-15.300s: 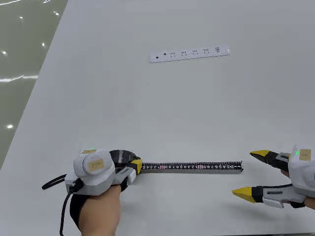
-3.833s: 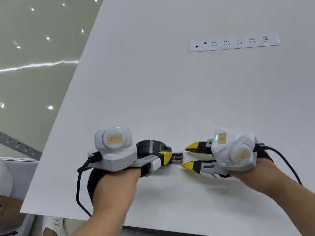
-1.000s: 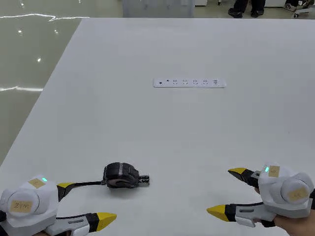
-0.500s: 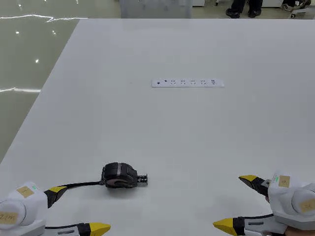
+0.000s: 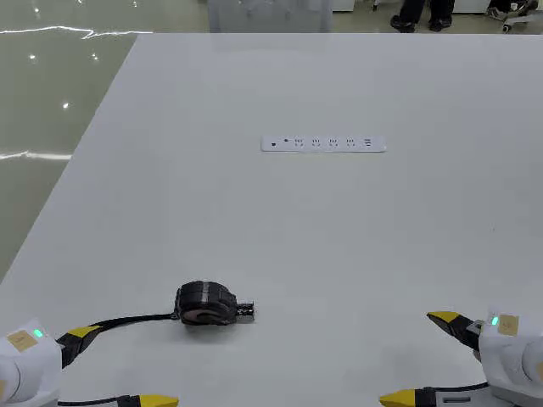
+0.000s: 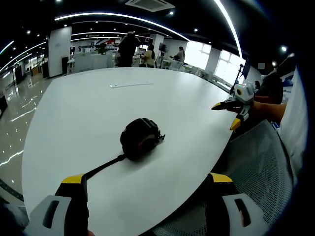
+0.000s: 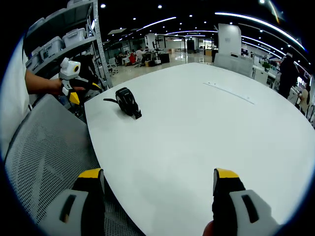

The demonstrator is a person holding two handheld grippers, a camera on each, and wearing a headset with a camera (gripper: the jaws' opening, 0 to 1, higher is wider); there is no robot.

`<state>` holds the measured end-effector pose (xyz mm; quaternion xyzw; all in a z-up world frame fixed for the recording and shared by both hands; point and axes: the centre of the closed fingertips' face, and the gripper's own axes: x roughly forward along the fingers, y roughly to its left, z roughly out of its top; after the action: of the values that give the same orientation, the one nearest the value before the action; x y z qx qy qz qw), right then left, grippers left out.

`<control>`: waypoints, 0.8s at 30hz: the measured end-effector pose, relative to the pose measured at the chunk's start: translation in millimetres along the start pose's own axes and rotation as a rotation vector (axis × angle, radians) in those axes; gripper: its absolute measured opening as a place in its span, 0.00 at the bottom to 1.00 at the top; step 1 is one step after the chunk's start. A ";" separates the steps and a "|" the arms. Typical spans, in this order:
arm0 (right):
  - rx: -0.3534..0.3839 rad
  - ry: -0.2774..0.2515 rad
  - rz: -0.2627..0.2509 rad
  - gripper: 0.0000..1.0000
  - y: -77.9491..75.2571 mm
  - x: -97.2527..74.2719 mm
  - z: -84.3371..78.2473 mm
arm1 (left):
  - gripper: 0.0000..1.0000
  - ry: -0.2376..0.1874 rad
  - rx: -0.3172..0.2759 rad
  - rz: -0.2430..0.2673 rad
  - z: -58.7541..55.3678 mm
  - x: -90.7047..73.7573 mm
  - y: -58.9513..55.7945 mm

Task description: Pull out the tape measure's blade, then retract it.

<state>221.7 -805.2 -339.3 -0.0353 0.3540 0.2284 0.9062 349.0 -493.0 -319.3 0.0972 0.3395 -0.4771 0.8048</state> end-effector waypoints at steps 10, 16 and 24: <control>0.000 0.019 -0.006 0.97 -0.4 -5.9 -7.5 | 1.00 -0.001 0.004 0.001 -1.0 -3.7 -0.3; 0.000 0.016 -0.012 0.98 -1.5 -7.5 -5.8 | 1.00 -0.006 0.004 0.000 -0.6 -4.7 -0.8; 0.005 0.019 -0.013 0.98 -2.3 -8.8 -7.9 | 1.00 -0.010 0.008 0.003 1.2 -5.0 2.9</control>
<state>212.1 -812.5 -339.7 -0.0376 0.3627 0.2216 0.9044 350.4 -488.5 -315.7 0.0985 0.3336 -0.4775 0.8068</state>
